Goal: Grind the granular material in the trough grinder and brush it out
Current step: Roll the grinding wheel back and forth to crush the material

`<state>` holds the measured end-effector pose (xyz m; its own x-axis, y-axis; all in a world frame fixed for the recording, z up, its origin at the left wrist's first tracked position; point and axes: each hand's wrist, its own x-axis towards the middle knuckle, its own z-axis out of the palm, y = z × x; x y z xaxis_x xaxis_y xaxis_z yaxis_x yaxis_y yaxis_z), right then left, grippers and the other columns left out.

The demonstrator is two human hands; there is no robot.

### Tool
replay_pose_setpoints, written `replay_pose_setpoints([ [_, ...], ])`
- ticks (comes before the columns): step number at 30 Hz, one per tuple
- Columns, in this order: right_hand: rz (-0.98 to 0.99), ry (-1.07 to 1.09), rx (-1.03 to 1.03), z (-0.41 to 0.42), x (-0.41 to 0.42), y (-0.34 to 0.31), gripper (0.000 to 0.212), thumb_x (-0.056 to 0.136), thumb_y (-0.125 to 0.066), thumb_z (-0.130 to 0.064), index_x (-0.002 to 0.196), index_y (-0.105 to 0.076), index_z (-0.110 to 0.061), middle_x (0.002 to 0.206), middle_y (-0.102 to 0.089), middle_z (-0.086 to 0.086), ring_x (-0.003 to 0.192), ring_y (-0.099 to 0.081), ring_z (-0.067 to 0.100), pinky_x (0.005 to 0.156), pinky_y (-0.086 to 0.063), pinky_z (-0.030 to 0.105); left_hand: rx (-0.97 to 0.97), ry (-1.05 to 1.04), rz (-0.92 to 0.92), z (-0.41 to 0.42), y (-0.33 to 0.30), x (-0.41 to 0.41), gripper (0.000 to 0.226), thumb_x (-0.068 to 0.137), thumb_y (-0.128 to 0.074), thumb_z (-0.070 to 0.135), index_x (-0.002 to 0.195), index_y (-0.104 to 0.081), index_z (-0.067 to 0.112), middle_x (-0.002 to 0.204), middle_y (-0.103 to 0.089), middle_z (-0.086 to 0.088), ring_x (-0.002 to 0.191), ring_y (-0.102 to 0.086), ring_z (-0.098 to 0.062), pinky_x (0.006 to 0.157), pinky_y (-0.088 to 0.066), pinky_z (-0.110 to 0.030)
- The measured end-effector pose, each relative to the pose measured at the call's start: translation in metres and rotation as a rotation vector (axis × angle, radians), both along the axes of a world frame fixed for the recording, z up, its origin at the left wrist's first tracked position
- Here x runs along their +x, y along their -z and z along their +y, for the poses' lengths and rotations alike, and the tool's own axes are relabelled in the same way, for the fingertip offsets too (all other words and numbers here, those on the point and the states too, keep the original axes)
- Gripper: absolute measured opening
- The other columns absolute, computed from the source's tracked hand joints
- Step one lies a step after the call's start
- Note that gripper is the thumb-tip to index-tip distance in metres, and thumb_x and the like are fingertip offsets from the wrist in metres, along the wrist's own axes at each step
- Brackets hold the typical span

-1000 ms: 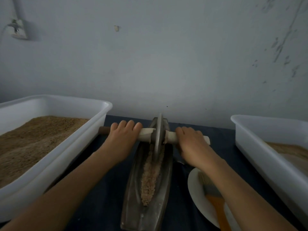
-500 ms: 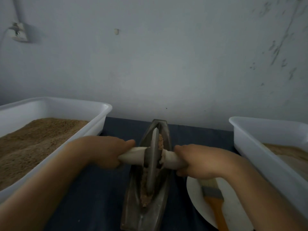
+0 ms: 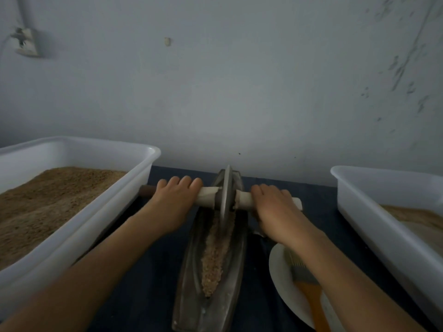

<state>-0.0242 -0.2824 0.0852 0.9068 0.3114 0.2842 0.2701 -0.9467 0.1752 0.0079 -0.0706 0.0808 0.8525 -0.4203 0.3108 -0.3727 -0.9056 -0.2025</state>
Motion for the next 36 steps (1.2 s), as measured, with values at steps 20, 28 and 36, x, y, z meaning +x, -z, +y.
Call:
replay_pose_setpoints([
  [20,0.596,-0.104,0.002,0.004,-0.044,-0.045,0.034,0.090,-0.058,-0.034,0.116,-0.045,-0.015,0.110,-0.052,0.002,0.090,-0.047,0.012,0.059,-0.034,0.018,0.120,0.139,0.669,0.021,-0.048,-0.041,0.030,0.092,-0.053,0.025,0.102,-0.026,0.033,0.093,-0.046,0.009,0.082,-0.045,-0.006,0.073,-0.035,-0.020],
  [28,0.335,-0.052,0.021,0.005,-0.023,-0.027,0.024,0.092,-0.054,-0.018,0.114,-0.043,-0.013,0.113,-0.052,0.004,0.097,-0.050,0.018,0.069,-0.033,0.027,-0.012,0.118,0.597,0.019,-0.035,-0.024,0.030,0.092,-0.054,0.022,0.106,-0.029,0.030,0.102,-0.047,0.006,0.090,-0.047,-0.009,0.081,-0.037,-0.024],
  [36,-0.029,-0.002,0.015,-0.004,0.007,0.004,0.029,0.085,-0.056,-0.015,0.111,-0.044,-0.015,0.109,-0.050,0.004,0.098,-0.045,0.022,0.069,-0.022,0.031,-0.036,0.027,-0.043,0.000,0.003,0.008,0.042,0.088,-0.054,0.019,0.124,-0.033,0.025,0.121,-0.043,0.003,0.110,-0.045,-0.019,0.093,-0.034,-0.035],
])
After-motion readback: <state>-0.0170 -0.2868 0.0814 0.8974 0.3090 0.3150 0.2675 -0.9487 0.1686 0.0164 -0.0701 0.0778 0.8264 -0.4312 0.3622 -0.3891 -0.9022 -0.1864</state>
